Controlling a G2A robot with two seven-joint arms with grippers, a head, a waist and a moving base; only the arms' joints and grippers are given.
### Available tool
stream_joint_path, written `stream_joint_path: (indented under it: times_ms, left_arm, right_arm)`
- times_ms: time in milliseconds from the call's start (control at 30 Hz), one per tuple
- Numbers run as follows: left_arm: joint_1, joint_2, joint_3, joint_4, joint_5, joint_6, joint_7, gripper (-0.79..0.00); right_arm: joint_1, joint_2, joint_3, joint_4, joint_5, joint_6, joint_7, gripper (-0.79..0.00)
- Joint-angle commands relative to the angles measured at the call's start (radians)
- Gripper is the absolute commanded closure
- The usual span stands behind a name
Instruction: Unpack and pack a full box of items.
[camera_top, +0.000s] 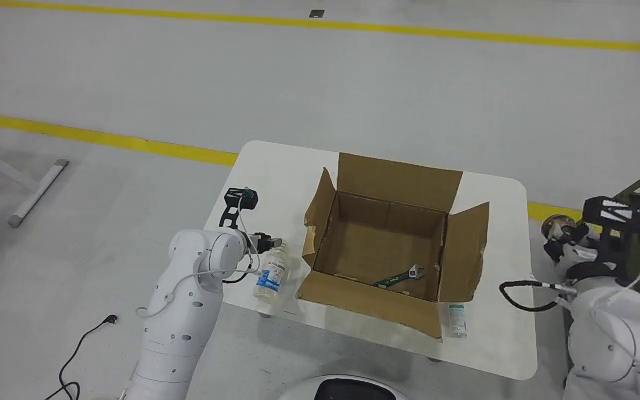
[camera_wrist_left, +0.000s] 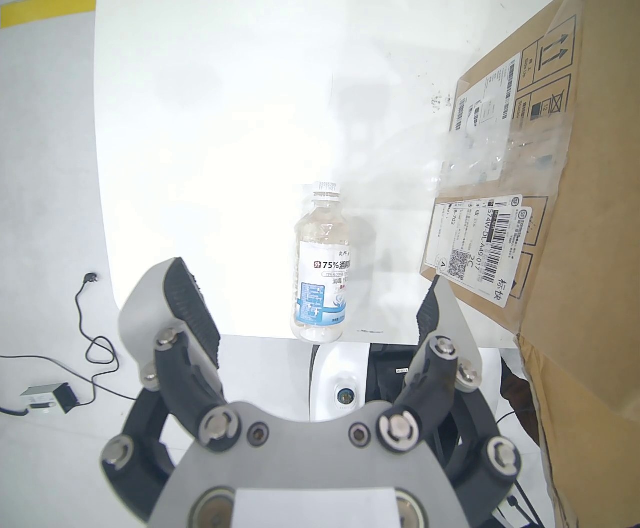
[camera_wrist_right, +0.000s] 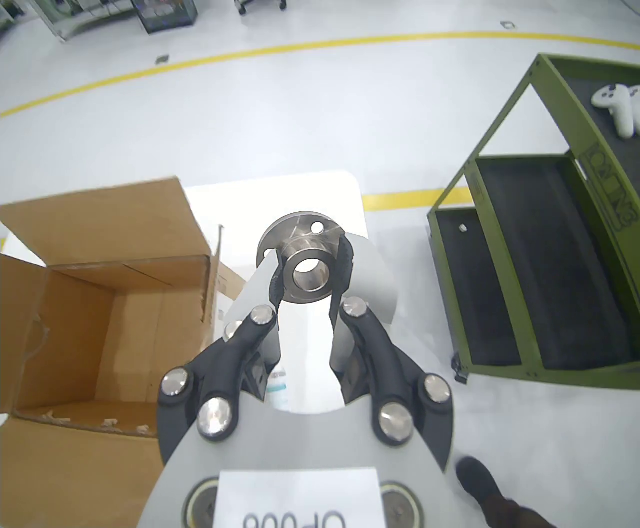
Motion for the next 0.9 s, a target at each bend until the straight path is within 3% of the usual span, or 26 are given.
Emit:
stream_joint_path:
  times_ms: [0, 567, 867]
  left_arm:
    - [0.0, 0.0, 0.0, 0.0, 0.0, 0.0, 0.0, -0.785]
    - [0.0, 0.0, 0.0, 0.0, 0.0, 0.0, 0.0, -0.785]
    - [0.0, 0.0, 0.0, 0.0, 0.0, 0.0, 0.0, -0.785]
  right_arm:
    - [-0.009, 0.0, -0.005, 0.039, -0.009, 0.006, 0.027, 0.0]
    - [0.013, 0.004, -0.127, 0.507, -0.1, -0.008, 0.118, 0.0]
    - [0.06, 0.004, -0.182, 0.639, -0.131, -0.003, 0.107, 0.0]
